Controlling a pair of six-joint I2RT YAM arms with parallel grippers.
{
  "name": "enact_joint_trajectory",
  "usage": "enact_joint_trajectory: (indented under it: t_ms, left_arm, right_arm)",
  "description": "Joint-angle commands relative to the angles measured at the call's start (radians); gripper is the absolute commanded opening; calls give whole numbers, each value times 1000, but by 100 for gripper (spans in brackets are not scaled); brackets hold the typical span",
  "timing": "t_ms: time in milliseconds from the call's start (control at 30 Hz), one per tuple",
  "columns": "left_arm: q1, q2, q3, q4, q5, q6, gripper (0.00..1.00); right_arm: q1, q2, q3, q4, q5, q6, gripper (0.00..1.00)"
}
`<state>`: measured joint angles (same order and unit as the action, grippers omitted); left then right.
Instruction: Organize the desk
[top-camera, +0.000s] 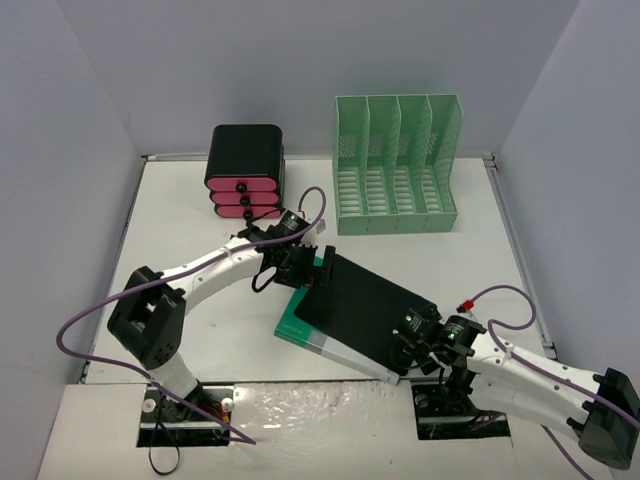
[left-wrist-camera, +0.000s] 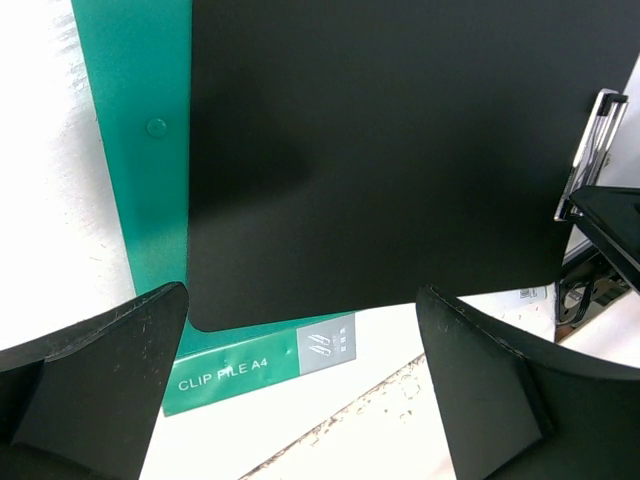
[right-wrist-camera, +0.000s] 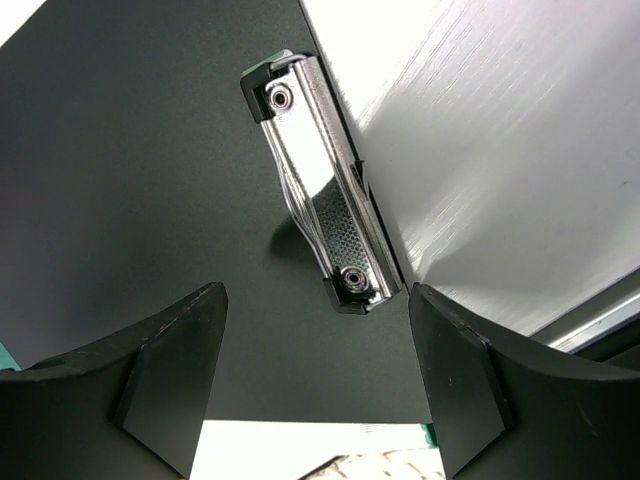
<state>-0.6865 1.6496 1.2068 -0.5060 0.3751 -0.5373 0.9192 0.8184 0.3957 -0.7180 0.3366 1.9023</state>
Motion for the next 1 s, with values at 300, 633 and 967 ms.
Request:
enact_joint_trajectory:
  t_ms: [300,633,967]
  left_arm:
    - [-6,-7,62,37,27,2,97]
    - [-5,-24,51,44,30,-3,97]
    - [-5,-30,70,23,25,6,97]
  right_arm:
    - [9,33,166,-187,53,70,72]
    - [9,88,155,-159,76,66,75]
    - [9,103,94,-38,140,54,76]
